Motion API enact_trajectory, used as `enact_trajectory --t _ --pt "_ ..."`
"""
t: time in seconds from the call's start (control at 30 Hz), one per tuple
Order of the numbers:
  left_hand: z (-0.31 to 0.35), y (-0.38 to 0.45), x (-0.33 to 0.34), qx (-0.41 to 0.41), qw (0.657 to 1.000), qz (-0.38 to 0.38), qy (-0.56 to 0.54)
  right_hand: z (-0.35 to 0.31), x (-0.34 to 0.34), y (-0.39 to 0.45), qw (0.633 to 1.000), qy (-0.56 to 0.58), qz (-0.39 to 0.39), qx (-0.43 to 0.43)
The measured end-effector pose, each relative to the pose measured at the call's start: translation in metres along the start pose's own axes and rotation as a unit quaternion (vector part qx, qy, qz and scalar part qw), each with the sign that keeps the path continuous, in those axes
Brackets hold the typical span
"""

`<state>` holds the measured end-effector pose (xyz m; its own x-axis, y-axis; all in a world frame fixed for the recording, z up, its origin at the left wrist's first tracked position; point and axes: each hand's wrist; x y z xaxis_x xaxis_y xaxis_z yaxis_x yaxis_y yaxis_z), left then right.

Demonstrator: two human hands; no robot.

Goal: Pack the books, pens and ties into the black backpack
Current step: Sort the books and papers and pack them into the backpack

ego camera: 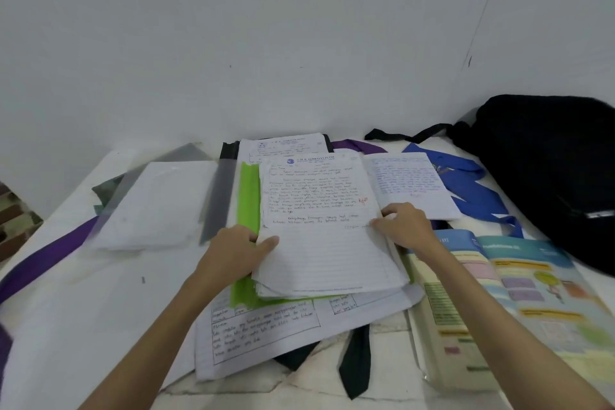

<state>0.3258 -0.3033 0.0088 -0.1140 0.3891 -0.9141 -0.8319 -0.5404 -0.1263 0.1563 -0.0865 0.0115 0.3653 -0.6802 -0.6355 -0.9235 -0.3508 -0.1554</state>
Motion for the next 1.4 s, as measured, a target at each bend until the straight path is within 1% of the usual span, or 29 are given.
enact_trajectory --t 0.1,0.2,0.3,0.4,0.47,0.5,0.53,0.57,0.6,0.67,0.7,0.73,0.77,0.83,0.87,0.93,1.03,1.13,1.2,1.23,1.27,1.33,1.37,1.4 --pt "0.005 -0.005 0.001 0.003 1.0 0.006 0.009 -0.003 0.001 0.0 1.0 0.012 0.009 0.012" --pt "0.005 -0.004 0.002 0.0 0.999 0.025 -0.021 -0.007 0.004 0.003 0.999 0.033 0.021 0.02" --pt "0.001 -0.003 0.003 -0.012 0.998 0.015 -0.057 -0.004 0.005 0.006 0.999 0.042 0.025 0.014" --pt "-0.003 -0.004 0.006 -0.01 0.998 -0.002 -0.068 -0.004 0.007 0.003 1.0 -0.004 0.026 0.0" --pt "-0.006 -0.008 0.005 -0.006 0.997 -0.006 -0.083 -0.009 0.011 -0.002 0.994 -0.09 0.047 -0.029" --pt "-0.007 -0.01 0.003 -0.005 0.995 0.004 -0.101 -0.013 0.015 -0.006 0.986 -0.141 0.07 -0.063" --pt "-0.011 -0.013 0.0 -0.005 0.993 0.024 -0.12 -0.018 0.022 -0.01 0.974 -0.179 0.093 -0.107" --pt "-0.016 -0.017 -0.003 -0.007 0.99 0.059 -0.132 -0.025 0.029 -0.014 0.965 -0.184 0.105 -0.155" --pt "-0.024 -0.021 -0.006 -0.009 0.985 0.108 -0.132 -0.035 0.039 -0.018 0.96 -0.171 0.095 -0.203" --pt "-0.048 -0.025 -0.01 -0.022 0.975 0.201 -0.093 -0.058 0.061 -0.027 0.95 -0.152 0.028 -0.271" --pt "-0.065 -0.024 -0.012 -0.047 0.972 0.223 -0.063 -0.069 0.074 -0.03 0.944 -0.149 -0.012 -0.293" --pt "-0.082 -0.023 -0.013 -0.084 0.971 0.22 -0.034 -0.078 0.086 -0.034 0.938 -0.151 -0.048 -0.309" --pt "-0.101 -0.023 -0.015 -0.134 0.97 0.2 -0.012 -0.088 0.1 -0.037 0.931 -0.155 -0.077 -0.322" --pt "-0.13 -0.026 -0.018 -0.228 0.965 0.132 -0.008 -0.104 0.123 -0.043 0.917 -0.174 -0.122 -0.337" --pt "-0.141 -0.029 -0.019 -0.255 0.961 0.104 -0.02 -0.112 0.136 -0.045 0.911 -0.182 -0.14 -0.343" --pt "-0.147 -0.033 -0.017 -0.267 0.96 0.083 -0.031 -0.119 0.154 -0.046 0.903 -0.191 -0.162 -0.35" --pt "-0.14 -0.036 -0.019 -0.274 0.955 0.096 -0.056 -0.121 0.172 -0.047 0.892 -0.215 -0.172 -0.359" --pt "-0.13 -0.037 -0.031 -0.251 0.944 0.14 -0.161 -0.119 0.181 -0.046 0.879 -0.246 -0.182 -0.366" --pt "-0.121 -0.04 -0.047 -0.226 0.914 0.174 -0.288 -0.12 0.182 -0.042 0.885 -0.218 -0.184 -0.369" --pt "-0.115 -0.043 -0.058 -0.216 0.895 0.171 -0.352 -0.122 0.179 -0.042 0.894 -0.18 -0.188 -0.365" --pt "-0.109 -0.046 -0.069 -0.196 0.882 0.151 -0.402 -0.124 0.175 -0.04 0.907 -0.124 -0.194 -0.354" --pt "-0.092 -0.049 -0.09 -0.123 0.869 0.094 -0.471 -0.134 0.161 -0.039 0.932 0.008 -0.219 -0.288" --pt "-0.08 -0.048 -0.098 -0.077 0.859 0.07 -0.501 -0.14 0.152 -0.037 0.94 0.085 -0.228 -0.239" --pt "-0.067 -0.047 -0.104 -0.034 0.853 0.049 -0.519 -0.145 0.142 -0.035 0.94 0.164 -0.231 -0.188"
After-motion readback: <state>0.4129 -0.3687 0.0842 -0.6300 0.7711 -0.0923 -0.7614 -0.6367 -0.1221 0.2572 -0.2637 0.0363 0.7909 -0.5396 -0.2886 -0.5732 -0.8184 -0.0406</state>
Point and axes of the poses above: each hand's wrist, its own y-axis towards the middle knuckle, its own x-axis out of the palm, z = x × y, and after that the axes turned 8 degrees about y, right-handed
